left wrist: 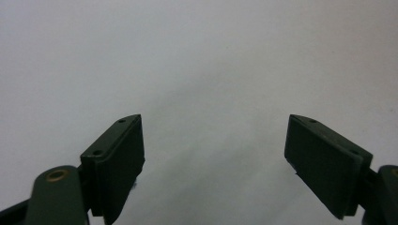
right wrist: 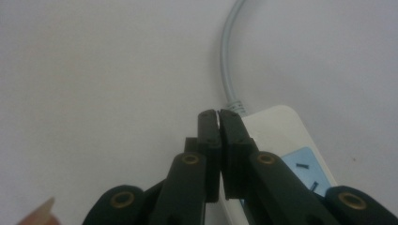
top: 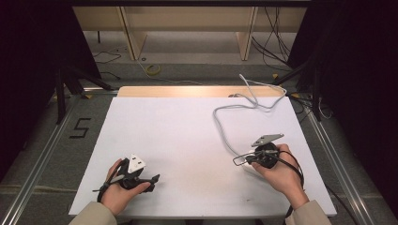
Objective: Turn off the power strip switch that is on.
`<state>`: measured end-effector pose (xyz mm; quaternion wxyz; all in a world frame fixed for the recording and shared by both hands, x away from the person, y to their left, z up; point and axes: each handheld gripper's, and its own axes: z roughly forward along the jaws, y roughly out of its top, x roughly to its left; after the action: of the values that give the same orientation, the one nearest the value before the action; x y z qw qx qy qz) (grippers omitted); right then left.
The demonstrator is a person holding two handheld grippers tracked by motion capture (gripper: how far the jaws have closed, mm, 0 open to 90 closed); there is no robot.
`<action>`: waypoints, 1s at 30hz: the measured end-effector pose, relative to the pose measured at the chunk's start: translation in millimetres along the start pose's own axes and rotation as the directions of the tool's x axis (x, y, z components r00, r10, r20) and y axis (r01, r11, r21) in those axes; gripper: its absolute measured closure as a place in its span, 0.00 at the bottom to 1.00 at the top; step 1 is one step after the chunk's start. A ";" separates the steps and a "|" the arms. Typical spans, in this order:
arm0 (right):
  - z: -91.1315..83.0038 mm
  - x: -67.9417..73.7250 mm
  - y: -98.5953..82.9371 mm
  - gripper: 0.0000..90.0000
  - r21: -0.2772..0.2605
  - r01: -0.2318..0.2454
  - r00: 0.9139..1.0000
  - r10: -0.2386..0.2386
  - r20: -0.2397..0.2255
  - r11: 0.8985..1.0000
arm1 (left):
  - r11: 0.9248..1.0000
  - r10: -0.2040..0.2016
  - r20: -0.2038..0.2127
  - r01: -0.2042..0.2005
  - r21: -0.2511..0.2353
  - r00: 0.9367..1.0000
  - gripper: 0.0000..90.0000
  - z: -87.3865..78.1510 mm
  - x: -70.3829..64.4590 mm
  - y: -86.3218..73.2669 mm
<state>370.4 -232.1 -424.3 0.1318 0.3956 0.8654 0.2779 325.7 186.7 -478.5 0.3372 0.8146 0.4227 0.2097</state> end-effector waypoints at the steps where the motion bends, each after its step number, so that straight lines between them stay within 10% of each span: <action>1: 0.1 0.5 -0.2 0.97 -0.003 0.003 1.000 -0.003 -0.004 1.000 | 1.000 0.001 0.000 -0.001 0.000 1.000 0.22 -0.1 0.0 0.0; 30: 2.6 12.2 -7.1 0.83 -0.119 0.075 0.990 -0.088 -0.110 0.990 | 1.000 0.005 0.006 -0.005 0.005 1.000 0.23 0.6 -0.7 -0.4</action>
<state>359.2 -225.6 -430.7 0.1156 0.3350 0.8695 0.3440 325.5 186.0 -479.3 0.3357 0.8171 0.4204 0.2070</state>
